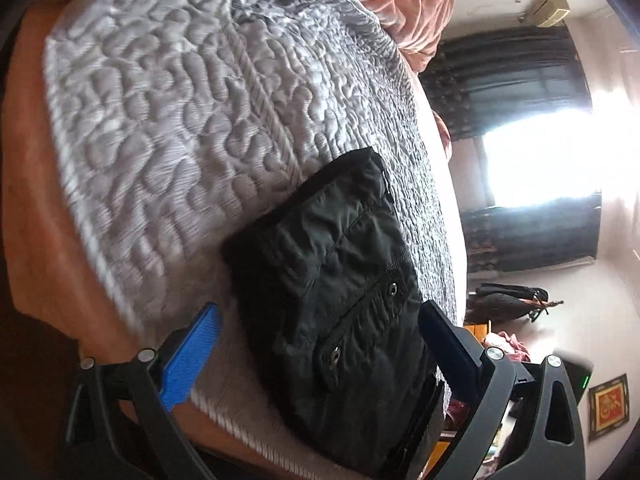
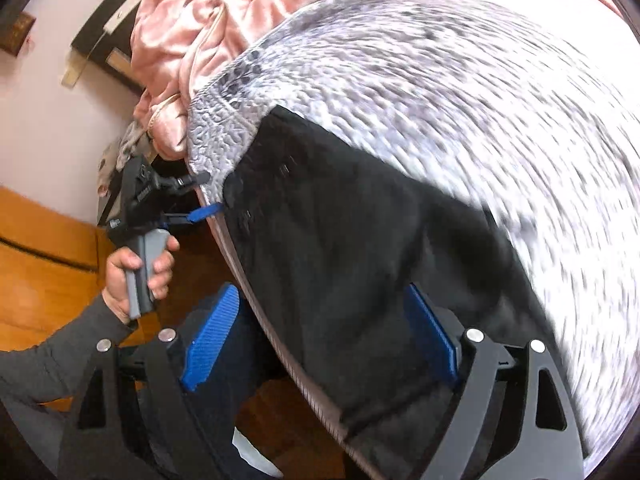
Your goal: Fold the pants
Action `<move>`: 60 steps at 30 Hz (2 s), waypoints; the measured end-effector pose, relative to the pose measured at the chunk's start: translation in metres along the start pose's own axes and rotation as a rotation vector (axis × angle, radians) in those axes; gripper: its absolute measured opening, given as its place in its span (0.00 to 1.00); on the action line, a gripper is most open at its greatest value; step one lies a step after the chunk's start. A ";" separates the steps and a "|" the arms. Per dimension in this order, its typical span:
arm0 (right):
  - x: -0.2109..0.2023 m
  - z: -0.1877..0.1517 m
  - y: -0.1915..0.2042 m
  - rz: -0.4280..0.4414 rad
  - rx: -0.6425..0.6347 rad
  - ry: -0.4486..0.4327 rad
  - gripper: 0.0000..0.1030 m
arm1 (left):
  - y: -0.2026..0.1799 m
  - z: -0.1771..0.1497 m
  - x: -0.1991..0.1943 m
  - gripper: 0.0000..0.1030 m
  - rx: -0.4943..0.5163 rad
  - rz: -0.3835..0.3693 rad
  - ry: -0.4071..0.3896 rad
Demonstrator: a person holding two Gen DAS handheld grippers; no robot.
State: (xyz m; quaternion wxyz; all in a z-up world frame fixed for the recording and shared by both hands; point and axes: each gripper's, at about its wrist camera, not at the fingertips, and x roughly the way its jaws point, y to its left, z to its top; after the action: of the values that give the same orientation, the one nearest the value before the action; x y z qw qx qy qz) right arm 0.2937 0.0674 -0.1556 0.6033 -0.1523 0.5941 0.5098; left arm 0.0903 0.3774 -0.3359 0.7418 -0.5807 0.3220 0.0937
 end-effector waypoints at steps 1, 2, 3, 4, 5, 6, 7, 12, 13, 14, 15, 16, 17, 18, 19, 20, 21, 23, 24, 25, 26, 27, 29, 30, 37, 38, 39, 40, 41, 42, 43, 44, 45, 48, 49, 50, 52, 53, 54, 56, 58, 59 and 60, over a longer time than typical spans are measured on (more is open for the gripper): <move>0.008 0.020 0.003 0.009 -0.023 0.026 0.82 | 0.001 0.001 0.006 0.96 -0.007 -0.002 0.010; 0.014 0.033 0.005 0.011 -0.043 0.042 0.82 | 0.003 0.002 0.010 0.96 -0.018 -0.005 0.018; 0.025 0.053 0.009 0.009 -0.070 0.069 0.82 | 0.007 0.002 0.017 0.96 -0.041 -0.010 0.032; 0.037 0.071 0.012 0.005 -0.090 0.095 0.82 | 0.011 0.003 0.023 0.96 -0.065 -0.020 0.046; 0.050 0.088 0.015 0.001 -0.111 0.123 0.82 | 0.014 0.003 0.026 0.96 -0.085 -0.031 0.051; 0.060 0.099 0.018 -0.003 -0.127 0.141 0.82 | 0.016 0.004 0.029 0.96 -0.100 -0.041 0.050; 0.074 0.114 0.022 -0.006 -0.153 0.167 0.83 | 0.016 0.003 0.031 0.96 -0.103 -0.052 0.047; 0.135 0.163 0.040 -0.002 -0.260 0.274 0.83 | 0.016 0.003 0.034 0.86 -0.125 -0.049 0.016; 0.146 0.169 0.044 -0.007 -0.280 0.288 0.83 | 0.017 0.002 0.033 0.78 -0.132 -0.035 0.013; 0.157 0.175 0.047 -0.011 -0.299 0.304 0.83 | 0.020 0.003 0.034 0.71 -0.143 -0.021 0.014; 0.169 0.181 0.050 -0.005 -0.318 0.326 0.84 | 0.023 0.003 0.033 0.69 -0.160 -0.016 0.013; 0.181 0.187 0.054 -0.001 -0.335 0.349 0.84 | 0.027 0.003 0.032 0.66 -0.176 -0.020 0.013; 0.192 0.191 0.058 -0.005 -0.358 0.368 0.84 | 0.029 0.002 0.033 0.65 -0.187 -0.024 0.011; 0.199 0.196 0.060 -0.007 -0.373 0.382 0.84 | 0.031 0.002 0.032 0.65 -0.190 -0.026 0.011; 0.210 0.200 0.063 -0.007 -0.387 0.403 0.84 | 0.032 0.002 0.032 0.65 -0.192 -0.026 0.009; 0.218 0.203 0.065 -0.008 -0.395 0.416 0.84 | 0.033 0.002 0.031 0.66 -0.196 -0.027 0.006; 0.224 0.206 0.066 -0.010 -0.402 0.422 0.84 | 0.034 0.002 0.031 0.66 -0.203 -0.028 0.004; 0.237 0.210 0.068 -0.008 -0.410 0.443 0.84 | 0.037 0.000 0.028 0.67 -0.212 -0.031 0.000; 0.245 0.211 0.069 -0.006 -0.414 0.462 0.84 | 0.038 -0.001 0.027 0.67 -0.212 -0.030 0.000; 0.249 0.212 0.069 -0.005 -0.420 0.471 0.79 | 0.039 -0.001 0.027 0.65 -0.210 -0.030 0.000; 0.254 0.211 0.070 -0.005 -0.432 0.481 0.71 | 0.040 -0.001 0.027 0.63 -0.210 -0.028 -0.001; 0.257 0.210 0.071 0.005 -0.431 0.495 0.56 | 0.043 -0.004 0.024 0.61 -0.212 -0.021 -0.001; 0.256 0.209 0.073 -0.007 -0.438 0.494 0.45 | 0.048 -0.008 0.021 0.58 -0.228 -0.022 -0.005; 0.254 0.209 0.073 -0.014 -0.440 0.493 0.41 | 0.051 -0.009 0.018 0.57 -0.234 -0.027 -0.004; 0.247 0.208 0.077 -0.032 -0.443 0.490 0.29 | 0.049 -0.012 0.016 0.60 -0.214 -0.032 -0.007; 0.245 0.206 0.078 -0.036 -0.448 0.485 0.27 | 0.045 -0.012 0.014 0.53 -0.209 -0.007 -0.007; 0.241 0.205 0.080 -0.036 -0.454 0.477 0.25 | 0.044 -0.013 0.012 0.47 -0.210 0.012 -0.006; 0.240 0.204 0.082 -0.031 -0.452 0.470 0.24 | 0.044 -0.015 0.010 0.42 -0.211 0.015 -0.005; 0.236 0.204 0.083 -0.024 -0.450 0.465 0.24 | 0.043 -0.015 0.009 0.40 -0.211 0.010 -0.006; 0.228 0.204 0.083 -0.014 -0.451 0.457 0.23 | 0.040 -0.016 0.006 0.39 -0.203 0.008 -0.011; 0.221 0.203 0.085 -0.013 -0.457 0.448 0.23 | 0.036 -0.017 0.004 0.38 -0.191 0.009 -0.016; 0.216 0.203 0.086 -0.016 -0.461 0.441 0.23 | 0.031 -0.017 0.001 0.37 -0.178 0.012 -0.022; 0.208 0.202 0.088 -0.021 -0.466 0.431 0.23 | 0.024 -0.018 -0.004 0.36 -0.164 0.012 -0.032; 0.180 0.199 0.091 -0.030 -0.468 0.398 0.22 | 0.003 -0.021 -0.015 0.35 -0.117 0.006 -0.052; 0.169 0.199 0.092 -0.035 -0.469 0.388 0.22 | -0.006 -0.023 -0.019 0.35 -0.096 0.004 -0.058; 0.160 0.199 0.093 -0.040 -0.472 0.378 0.22 | -0.014 -0.024 -0.023 0.35 -0.078 0.001 -0.062; 0.139 0.195 0.097 -0.056 -0.475 0.352 0.22 | -0.028 -0.026 -0.030 0.35 -0.051 -0.014 -0.068; 0.126 0.193 0.098 -0.065 -0.476 0.337 0.22 | -0.034 -0.027 -0.032 0.35 -0.043 -0.019 -0.071; 0.119 0.191 0.100 -0.071 -0.475 0.328 0.22 | -0.044 -0.028 -0.035 0.35 -0.027 -0.028 -0.074; 0.098 0.187 0.102 -0.088 -0.474 0.304 0.22 | -0.063 -0.029 -0.038 0.34 0.006 -0.035 -0.083; 0.082 0.183 0.105 -0.100 -0.473 0.286 0.22 | -0.080 -0.034 -0.043 0.34 0.043 -0.041 -0.091; 0.077 0.180 0.106 -0.106 -0.473 0.280 0.22 | -0.086 -0.036 -0.046 0.34 0.055 -0.045 -0.093; 0.067 0.177 0.108 -0.115 -0.474 0.270 0.22 | -0.091 -0.040 -0.048 0.34 0.063 -0.047 -0.094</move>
State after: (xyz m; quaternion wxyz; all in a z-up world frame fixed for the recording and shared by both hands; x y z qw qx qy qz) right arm 0.2919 0.2828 -0.1250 0.4941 -0.3891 0.5234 0.5749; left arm 0.0848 0.3241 -0.2394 0.7758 -0.5595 0.2762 0.0934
